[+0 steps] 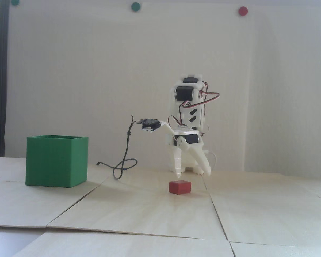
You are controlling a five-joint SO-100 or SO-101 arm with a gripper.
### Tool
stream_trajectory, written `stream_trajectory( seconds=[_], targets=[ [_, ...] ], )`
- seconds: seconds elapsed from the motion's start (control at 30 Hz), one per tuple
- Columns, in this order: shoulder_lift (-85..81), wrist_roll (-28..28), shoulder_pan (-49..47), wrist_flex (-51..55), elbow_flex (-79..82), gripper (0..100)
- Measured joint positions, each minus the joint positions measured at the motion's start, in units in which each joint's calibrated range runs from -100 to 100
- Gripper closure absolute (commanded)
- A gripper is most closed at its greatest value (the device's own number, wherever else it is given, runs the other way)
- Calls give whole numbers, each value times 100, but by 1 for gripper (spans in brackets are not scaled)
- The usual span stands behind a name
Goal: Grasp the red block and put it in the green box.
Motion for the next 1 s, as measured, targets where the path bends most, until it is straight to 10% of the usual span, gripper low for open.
stream_trajectory(
  seconds=[1.0],
  targets=[
    [324, 0, 932, 0, 0, 59]
  ],
)
